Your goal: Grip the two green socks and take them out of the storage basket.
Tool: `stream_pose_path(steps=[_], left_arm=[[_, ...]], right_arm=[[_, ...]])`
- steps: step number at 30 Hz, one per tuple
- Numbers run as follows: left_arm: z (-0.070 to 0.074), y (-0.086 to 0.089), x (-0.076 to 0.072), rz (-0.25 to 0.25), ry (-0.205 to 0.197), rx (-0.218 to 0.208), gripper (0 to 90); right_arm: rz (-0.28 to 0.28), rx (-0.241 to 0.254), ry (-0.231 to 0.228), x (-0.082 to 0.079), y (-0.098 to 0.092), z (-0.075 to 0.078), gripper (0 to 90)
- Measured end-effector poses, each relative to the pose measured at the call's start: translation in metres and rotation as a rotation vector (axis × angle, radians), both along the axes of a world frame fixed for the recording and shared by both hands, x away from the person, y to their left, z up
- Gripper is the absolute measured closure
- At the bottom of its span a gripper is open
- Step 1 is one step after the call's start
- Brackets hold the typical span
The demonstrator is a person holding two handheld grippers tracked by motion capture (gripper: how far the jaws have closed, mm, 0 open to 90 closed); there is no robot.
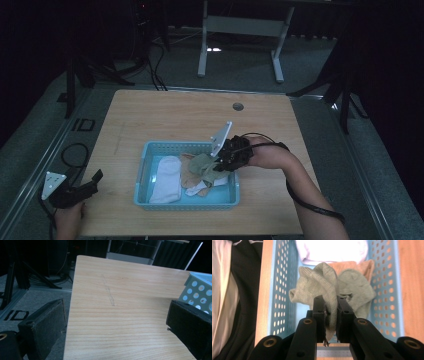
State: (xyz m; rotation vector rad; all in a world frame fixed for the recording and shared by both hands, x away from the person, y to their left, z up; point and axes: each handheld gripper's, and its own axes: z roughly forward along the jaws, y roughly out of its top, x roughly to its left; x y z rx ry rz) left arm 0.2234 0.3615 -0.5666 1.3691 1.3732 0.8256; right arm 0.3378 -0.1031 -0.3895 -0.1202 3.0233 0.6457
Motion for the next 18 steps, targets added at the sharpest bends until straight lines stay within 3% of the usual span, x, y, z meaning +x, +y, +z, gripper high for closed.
stream_pose_path(steps=[11, 18], left_arm=[[0.0, 0.0, 0.0, 0.0, 0.0, 0.0, 2.4], [0.0, 0.0, 0.0, -0.002, 0.004, 0.002, 2.4]], right_arm=[[-0.052, 0.064, -0.038, 0.007, -0.023, 0.025, 80.4], [-0.108, 0.083, -0.059, 0.012, -0.046, 0.032, 80.4]])
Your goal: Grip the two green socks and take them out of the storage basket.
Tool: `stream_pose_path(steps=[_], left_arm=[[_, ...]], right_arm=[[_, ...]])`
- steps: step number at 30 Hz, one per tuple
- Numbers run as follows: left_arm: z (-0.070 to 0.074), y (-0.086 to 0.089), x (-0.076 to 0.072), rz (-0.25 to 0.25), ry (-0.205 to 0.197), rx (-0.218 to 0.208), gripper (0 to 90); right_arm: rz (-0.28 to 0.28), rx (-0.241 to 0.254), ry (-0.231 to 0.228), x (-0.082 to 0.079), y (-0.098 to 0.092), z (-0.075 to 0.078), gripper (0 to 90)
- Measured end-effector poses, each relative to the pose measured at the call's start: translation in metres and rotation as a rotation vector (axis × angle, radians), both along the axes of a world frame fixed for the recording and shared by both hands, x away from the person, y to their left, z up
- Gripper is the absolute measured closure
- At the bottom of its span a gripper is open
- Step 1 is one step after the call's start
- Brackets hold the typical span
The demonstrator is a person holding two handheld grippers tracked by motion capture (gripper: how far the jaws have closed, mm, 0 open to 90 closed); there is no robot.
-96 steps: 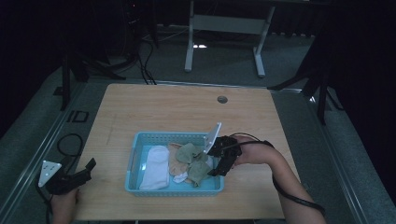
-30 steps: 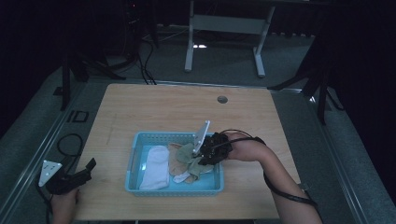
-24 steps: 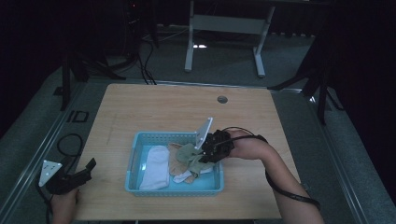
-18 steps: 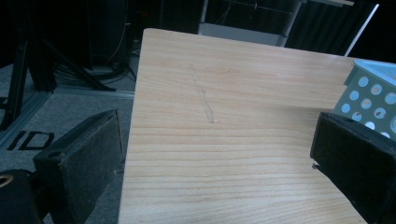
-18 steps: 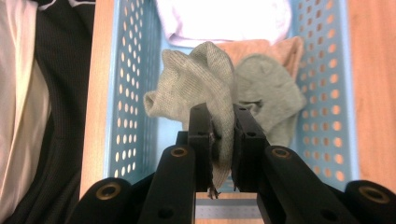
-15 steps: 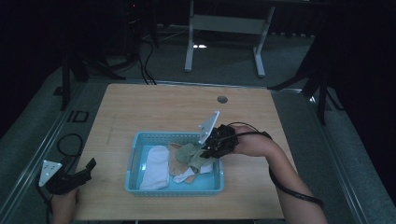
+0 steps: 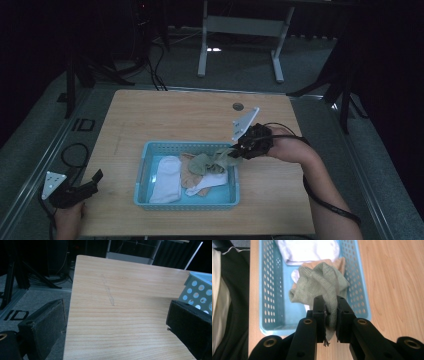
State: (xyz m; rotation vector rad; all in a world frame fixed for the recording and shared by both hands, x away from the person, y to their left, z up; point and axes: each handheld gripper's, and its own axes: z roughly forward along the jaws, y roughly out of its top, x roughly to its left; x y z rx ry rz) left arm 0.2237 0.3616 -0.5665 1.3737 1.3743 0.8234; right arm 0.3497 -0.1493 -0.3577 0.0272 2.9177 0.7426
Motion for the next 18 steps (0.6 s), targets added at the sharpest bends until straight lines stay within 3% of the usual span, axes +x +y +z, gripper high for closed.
stream_pose_path(steps=[18], left_arm=[[0.0, 0.0, 0.0, -0.001, 0.001, 0.002, 2.4]], right_arm=[[-0.18, 0.042, -0.011, 0.013, -0.074, -0.012, 80.4]])
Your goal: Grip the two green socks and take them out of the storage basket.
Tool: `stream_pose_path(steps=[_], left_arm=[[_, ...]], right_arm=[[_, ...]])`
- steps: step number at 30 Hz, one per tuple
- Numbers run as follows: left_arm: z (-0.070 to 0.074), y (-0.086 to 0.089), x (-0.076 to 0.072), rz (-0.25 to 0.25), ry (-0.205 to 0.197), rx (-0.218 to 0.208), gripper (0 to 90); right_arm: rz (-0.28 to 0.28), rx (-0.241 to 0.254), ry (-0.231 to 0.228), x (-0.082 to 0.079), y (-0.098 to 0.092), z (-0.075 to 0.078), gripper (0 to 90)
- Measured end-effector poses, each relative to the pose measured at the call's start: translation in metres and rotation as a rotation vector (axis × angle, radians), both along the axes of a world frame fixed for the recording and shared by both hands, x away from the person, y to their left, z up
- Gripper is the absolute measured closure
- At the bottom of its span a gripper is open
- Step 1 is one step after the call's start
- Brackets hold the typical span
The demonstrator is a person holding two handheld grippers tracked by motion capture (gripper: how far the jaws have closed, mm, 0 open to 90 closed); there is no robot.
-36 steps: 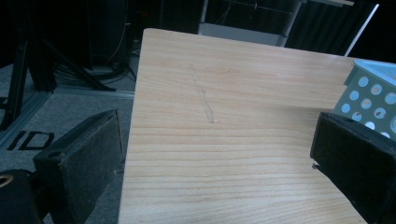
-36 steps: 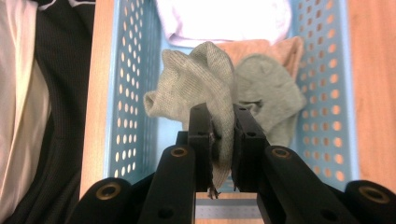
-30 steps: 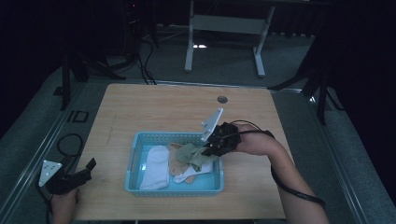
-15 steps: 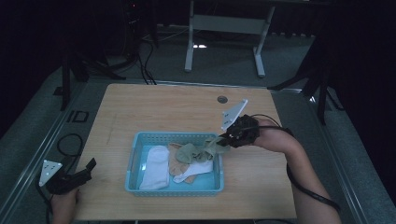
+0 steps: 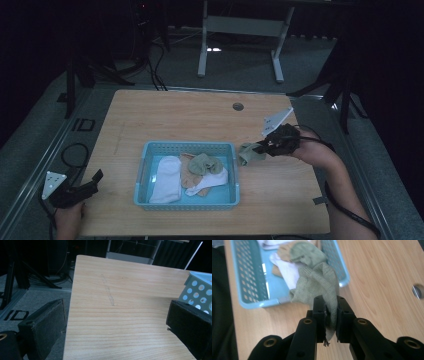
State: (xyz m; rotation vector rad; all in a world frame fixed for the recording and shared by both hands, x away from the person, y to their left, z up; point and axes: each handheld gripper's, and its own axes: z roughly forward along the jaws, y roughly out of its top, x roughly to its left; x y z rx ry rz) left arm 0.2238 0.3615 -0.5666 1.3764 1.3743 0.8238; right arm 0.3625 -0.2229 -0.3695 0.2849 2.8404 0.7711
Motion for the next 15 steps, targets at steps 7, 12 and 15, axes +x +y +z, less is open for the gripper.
stream_pose_path(steps=[7, 12, 15], left_arm=[[0.0, 0.0, 0.0, 0.001, 0.0, -0.001, 2.4], [0.0, 0.0, 0.0, 0.001, 0.0, -0.001, 2.4], [0.0, 0.0, 0.0, 0.002, 0.001, 0.0, 2.4]], right_arm=[[-0.079, 0.024, 0.018, 0.004, -0.028, -0.018, 80.3], [-0.14, 0.041, 0.029, 0.008, -0.045, -0.033, 80.3], [-0.167, 0.054, 0.038, 0.011, -0.053, -0.042, 80.2]])
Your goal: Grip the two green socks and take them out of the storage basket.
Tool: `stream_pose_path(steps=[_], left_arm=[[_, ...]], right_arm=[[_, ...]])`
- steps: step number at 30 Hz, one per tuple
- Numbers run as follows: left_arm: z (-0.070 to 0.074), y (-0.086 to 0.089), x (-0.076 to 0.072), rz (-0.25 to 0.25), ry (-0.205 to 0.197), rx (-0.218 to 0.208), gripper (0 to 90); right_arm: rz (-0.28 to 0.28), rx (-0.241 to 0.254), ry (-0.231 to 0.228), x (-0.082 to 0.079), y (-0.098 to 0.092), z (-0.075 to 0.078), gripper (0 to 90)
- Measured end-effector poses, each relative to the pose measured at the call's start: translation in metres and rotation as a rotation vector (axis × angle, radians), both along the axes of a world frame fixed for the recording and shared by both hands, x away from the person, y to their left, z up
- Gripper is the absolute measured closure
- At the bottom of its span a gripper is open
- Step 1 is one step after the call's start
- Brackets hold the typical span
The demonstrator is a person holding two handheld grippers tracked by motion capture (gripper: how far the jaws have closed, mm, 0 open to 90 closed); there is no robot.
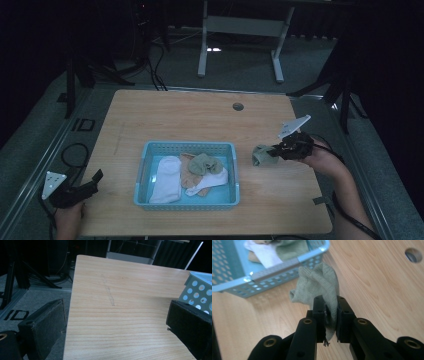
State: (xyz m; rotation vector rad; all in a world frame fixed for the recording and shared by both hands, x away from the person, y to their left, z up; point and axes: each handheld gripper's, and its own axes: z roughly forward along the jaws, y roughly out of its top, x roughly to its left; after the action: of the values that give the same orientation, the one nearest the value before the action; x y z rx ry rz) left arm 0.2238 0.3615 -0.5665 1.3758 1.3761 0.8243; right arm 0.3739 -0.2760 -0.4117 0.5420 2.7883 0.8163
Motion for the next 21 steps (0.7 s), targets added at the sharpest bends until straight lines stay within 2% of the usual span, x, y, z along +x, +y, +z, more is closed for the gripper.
stream_pose_path(steps=[8, 12, 21], left_arm=[[0.0, 0.0, 0.0, -0.001, 0.0, -0.001, 2.4], [0.0, 0.0, 0.0, -0.001, 0.0, -0.002, 2.4], [0.0, 0.0, 0.0, -0.003, 0.0, -0.003, 2.4]], right_arm=[[-0.072, 0.006, 0.017, 0.012, -0.014, -0.031, 80.1], [-0.092, 0.0, 0.017, 0.015, -0.017, -0.045, 80.1], [-0.116, 0.006, 0.063, 0.02, -0.018, -0.078, 79.9]])
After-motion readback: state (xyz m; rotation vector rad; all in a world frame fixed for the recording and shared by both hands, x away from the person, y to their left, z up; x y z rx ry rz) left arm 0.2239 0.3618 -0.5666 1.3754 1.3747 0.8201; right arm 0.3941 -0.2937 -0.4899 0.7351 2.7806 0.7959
